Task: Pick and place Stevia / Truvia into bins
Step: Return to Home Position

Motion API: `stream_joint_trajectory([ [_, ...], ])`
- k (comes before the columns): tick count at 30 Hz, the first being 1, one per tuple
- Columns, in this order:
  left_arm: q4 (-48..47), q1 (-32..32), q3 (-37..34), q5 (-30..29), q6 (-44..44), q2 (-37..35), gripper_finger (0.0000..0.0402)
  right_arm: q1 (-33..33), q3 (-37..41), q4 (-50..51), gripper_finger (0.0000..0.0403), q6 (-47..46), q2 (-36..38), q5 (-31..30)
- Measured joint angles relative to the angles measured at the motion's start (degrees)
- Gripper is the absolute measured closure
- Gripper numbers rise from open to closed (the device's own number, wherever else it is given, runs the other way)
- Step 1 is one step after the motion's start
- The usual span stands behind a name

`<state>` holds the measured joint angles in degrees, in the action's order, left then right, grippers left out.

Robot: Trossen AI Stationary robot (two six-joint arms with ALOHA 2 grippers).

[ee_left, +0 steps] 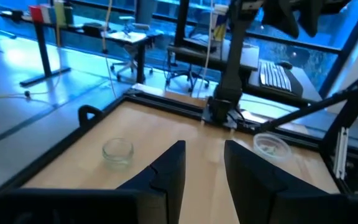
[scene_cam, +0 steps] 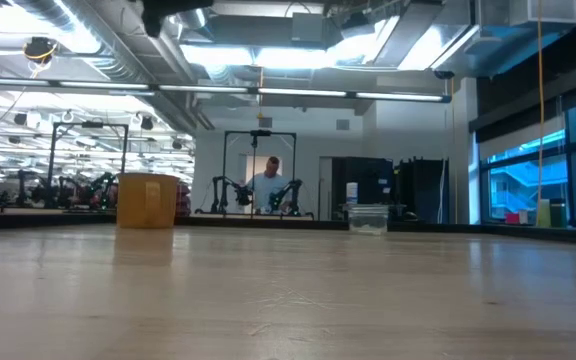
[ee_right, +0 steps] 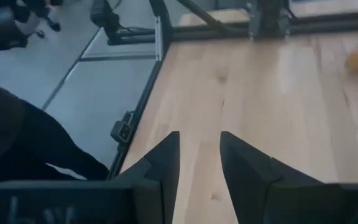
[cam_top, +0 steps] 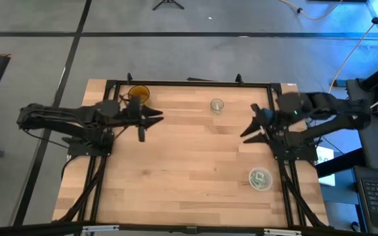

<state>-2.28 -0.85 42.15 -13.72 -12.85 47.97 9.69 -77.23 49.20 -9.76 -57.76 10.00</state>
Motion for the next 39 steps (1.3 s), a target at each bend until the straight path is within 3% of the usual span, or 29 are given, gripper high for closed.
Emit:
stream_joint_trajectory([
  [5, -6.18, 0.97, 0.00, -1.32, -1.07, -5.09, 0.0295, -11.02, 3.50, -6.24, 0.0285, 6.36, 0.22, 14.86],
  [8, -10.06, 1.46, 0.00, -2.08, -1.89, -7.33, 0.0295, -16.13, 6.67, -8.71, 0.0285, 7.74, 0.69, 20.34],
  [12, -15.46, 1.55, 0.00, -3.87, -2.43, -11.20, 0.0295, -20.80, 12.26, -10.04, 0.0285, 8.51, 4.08, 21.58],
  [17, -13.84, 0.62, -3.56, -7.21, -3.49, -17.84, 0.0295, -24.40, 22.31, -22.09, 0.0285, 2.98, 13.68, 21.46],
  [23, -6.90, 0.18, -11.62, -9.47, -2.99, -25.20, 0.0295, -25.83, 34.15, -34.18, 0.0285, -2.90, 24.60, 13.55],
  [34, -3.16, 0.21, -20.33, -11.33, -2.90, -35.72, 0.0295, -27.60, 46.51, -39.23, 0.0285, -5.02, 38.07, 1.97],
  [39, -1.97, 0.21, -24.03, -12.37, -3.18, -39.71, 0.0295, -27.60, 51.87, -43.61, 0.0285, -5.88, 42.94, -6.39],
])
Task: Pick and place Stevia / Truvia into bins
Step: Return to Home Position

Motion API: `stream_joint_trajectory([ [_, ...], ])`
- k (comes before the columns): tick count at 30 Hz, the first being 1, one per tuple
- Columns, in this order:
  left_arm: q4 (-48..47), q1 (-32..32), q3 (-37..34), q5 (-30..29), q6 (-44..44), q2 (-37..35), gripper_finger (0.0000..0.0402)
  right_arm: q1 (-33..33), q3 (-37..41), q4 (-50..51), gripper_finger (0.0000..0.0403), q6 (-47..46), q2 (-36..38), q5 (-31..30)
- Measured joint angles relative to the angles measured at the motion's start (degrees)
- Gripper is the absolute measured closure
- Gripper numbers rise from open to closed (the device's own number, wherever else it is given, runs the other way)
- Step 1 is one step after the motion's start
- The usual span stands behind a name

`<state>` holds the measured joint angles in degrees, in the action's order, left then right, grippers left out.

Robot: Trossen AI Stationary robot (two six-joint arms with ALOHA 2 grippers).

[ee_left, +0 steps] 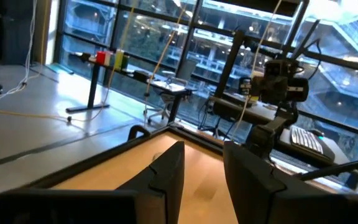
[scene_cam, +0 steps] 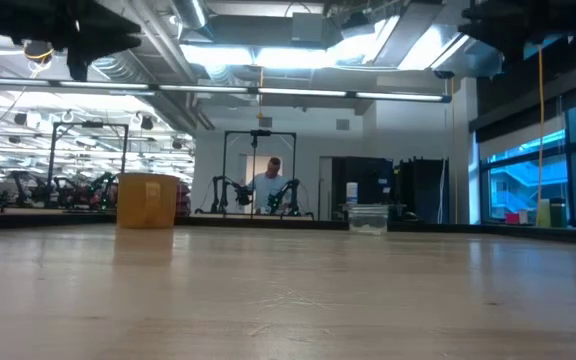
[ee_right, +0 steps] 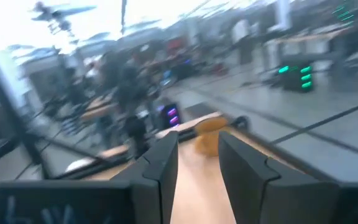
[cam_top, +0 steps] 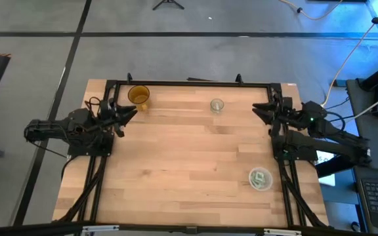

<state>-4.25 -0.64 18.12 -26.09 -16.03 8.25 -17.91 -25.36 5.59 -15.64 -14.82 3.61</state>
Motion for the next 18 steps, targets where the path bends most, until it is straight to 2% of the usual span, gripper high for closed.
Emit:
stream_joint_trajectory([
  [5, 0.89, 0.00, -4.20, -1.44, -0.31, -3.50, 0.0295, 0.00, 5.08, -4.31, 0.0285, 0.86, 3.36, -7.16],
  [11, 4.31, -0.01, -9.10, -1.69, -0.15, -7.89, 0.0295, 0.02, 10.70, -6.31, 0.0285, -0.27, 7.69, -7.85],
  [18, 4.54, 0.00, -11.60, -2.68, -0.53, -8.22, 0.0295, 0.02, 16.48, -8.85, 0.0285, -2.55, 13.85, -8.61],
])
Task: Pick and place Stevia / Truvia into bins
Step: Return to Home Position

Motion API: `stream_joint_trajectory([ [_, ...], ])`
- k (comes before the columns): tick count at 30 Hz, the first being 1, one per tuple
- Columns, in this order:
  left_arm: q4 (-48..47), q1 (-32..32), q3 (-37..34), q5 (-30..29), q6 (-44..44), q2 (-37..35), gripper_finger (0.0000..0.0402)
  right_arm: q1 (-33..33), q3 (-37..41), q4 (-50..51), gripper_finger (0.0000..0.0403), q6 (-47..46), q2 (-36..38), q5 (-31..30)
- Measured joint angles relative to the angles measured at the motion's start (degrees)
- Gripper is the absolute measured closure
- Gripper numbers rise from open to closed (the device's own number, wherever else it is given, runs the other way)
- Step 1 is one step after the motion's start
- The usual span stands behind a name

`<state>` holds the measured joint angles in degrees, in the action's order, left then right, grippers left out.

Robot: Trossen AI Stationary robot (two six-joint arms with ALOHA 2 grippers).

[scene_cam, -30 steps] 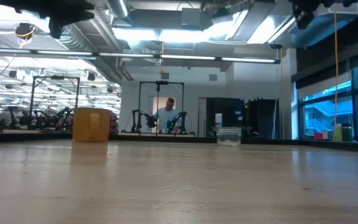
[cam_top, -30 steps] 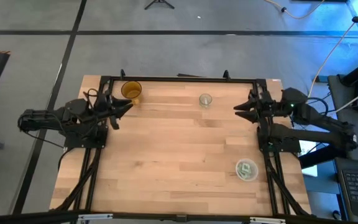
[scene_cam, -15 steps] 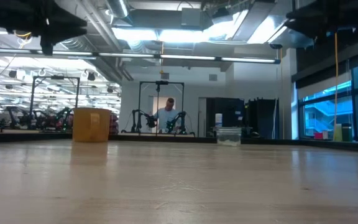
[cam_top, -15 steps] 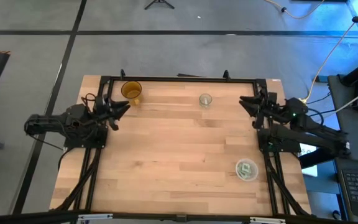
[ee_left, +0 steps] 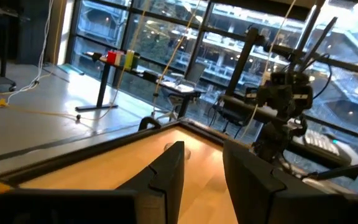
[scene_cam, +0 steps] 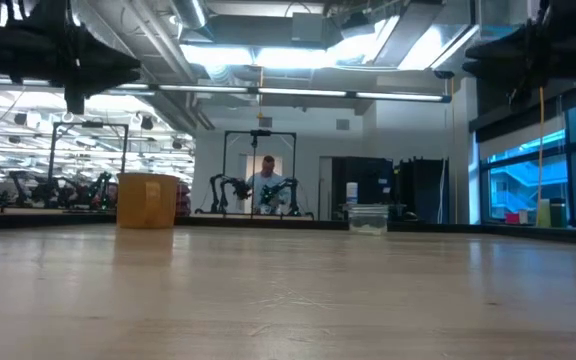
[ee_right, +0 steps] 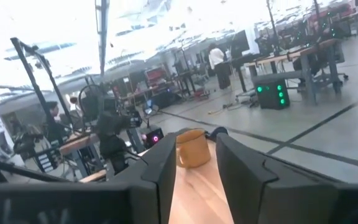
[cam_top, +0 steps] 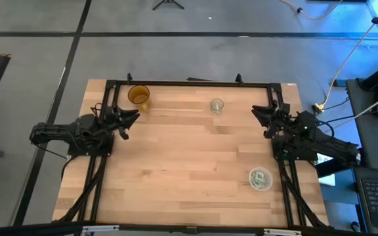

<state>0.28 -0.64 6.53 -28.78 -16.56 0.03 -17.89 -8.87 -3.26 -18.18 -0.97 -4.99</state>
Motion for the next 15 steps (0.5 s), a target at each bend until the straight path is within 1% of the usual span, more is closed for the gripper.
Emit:
stream_joint_trajectory([
  [5, 0.51, 0.00, -2.28, -0.83, -1.57, -0.02, 0.0296, 0.02, 2.39, -0.10, 0.0285, -1.03, 0.94, -1.66],
  [10, 2.00, 0.00, -3.98, -0.81, -2.89, -0.02, 0.0307, 0.02, 5.31, -3.13, 0.0285, -1.34, 0.98, -1.81],
  [13, 1.92, 0.00, -4.83, -1.67, -3.46, -0.03, 0.0314, 0.02, 7.51, -5.95, 0.0285, -2.34, 0.97, -1.79],
  [15, 3.15, 0.00, -5.77, -2.43, -3.81, -0.04, 0.0317, 0.02, 8.51, -6.01, 0.0285, -2.79, 0.96, -1.81],
])
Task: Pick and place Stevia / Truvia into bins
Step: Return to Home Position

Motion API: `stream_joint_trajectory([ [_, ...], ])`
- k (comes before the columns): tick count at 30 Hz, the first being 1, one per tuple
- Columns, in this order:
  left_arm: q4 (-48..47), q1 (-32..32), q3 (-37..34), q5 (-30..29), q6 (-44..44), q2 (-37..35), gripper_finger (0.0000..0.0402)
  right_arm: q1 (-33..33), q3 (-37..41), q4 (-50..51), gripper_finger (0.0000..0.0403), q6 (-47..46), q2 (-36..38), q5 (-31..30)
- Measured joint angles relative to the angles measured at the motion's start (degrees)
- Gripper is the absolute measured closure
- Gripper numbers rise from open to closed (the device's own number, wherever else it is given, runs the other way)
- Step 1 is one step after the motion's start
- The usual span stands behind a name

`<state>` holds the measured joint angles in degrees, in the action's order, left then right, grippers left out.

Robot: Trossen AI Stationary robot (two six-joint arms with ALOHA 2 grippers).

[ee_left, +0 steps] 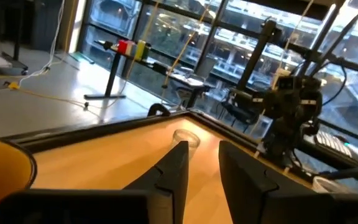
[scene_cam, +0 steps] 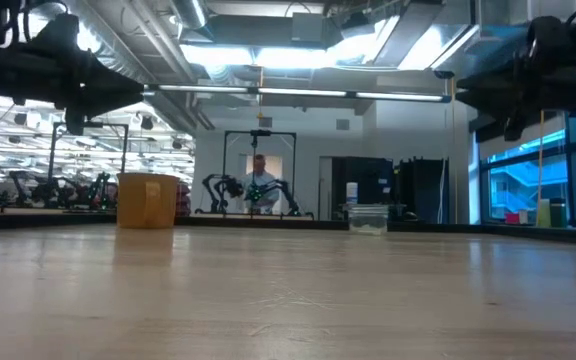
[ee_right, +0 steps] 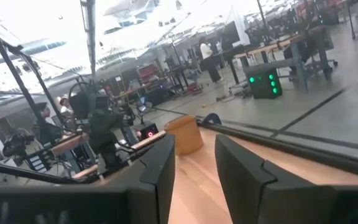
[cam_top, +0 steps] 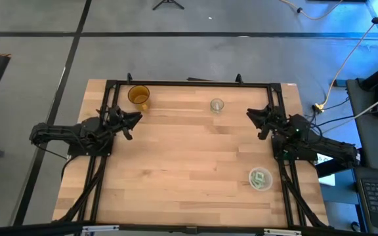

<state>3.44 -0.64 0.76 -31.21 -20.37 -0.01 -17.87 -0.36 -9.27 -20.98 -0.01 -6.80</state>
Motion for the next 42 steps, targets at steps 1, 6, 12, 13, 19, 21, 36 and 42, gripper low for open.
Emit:
stream_joint_trajectory([
  [1, 0.81, 0.00, -0.33, -0.17, -0.10, 0.03, 0.0318, 0.00, 0.00, 0.38, 0.0285, -0.09, 0.00, 0.04],
  [6, 1.09, 0.00, -0.31, -0.27, 0.97, 0.00, 0.0320, 0.00, 0.00, -0.03, 0.0285, 0.66, 0.02, -0.03],
  [12, 0.79, 0.00, -0.31, -0.28, 1.51, 0.11, 0.0318, 0.00, 0.00, 1.31, 0.0285, 1.96, 0.02, -0.05],
  [13, 0.78, 0.00, -0.31, -0.28, 1.58, 0.11, 0.0319, 0.00, 0.00, 1.63, 0.0285, 1.95, 0.02, -0.05],
  [19, 0.77, 0.00, -0.31, -0.75, 4.39, 0.13, 0.0320, 0.00, 0.00, 2.50, 0.0285, 1.93, 0.02, -0.05],
  [21, 0.77, 0.00, -0.31, -0.90, 6.78, 0.13, 0.0320, 0.00, 0.00, 2.50, 0.0285, 1.93, 0.02, -0.06],
  [36, 0.77, 0.00, -0.31, -0.76, 9.12, 0.15, 0.0318, 0.00, 0.00, 2.46, 0.0285, 1.94, 0.02, -0.15],
  [42, 0.77, 0.00, -0.31, -0.74, 9.07, 0.15, 0.0320, 0.00, 0.00, 2.44, 0.0285, 1.95, 0.02, -0.16],
])
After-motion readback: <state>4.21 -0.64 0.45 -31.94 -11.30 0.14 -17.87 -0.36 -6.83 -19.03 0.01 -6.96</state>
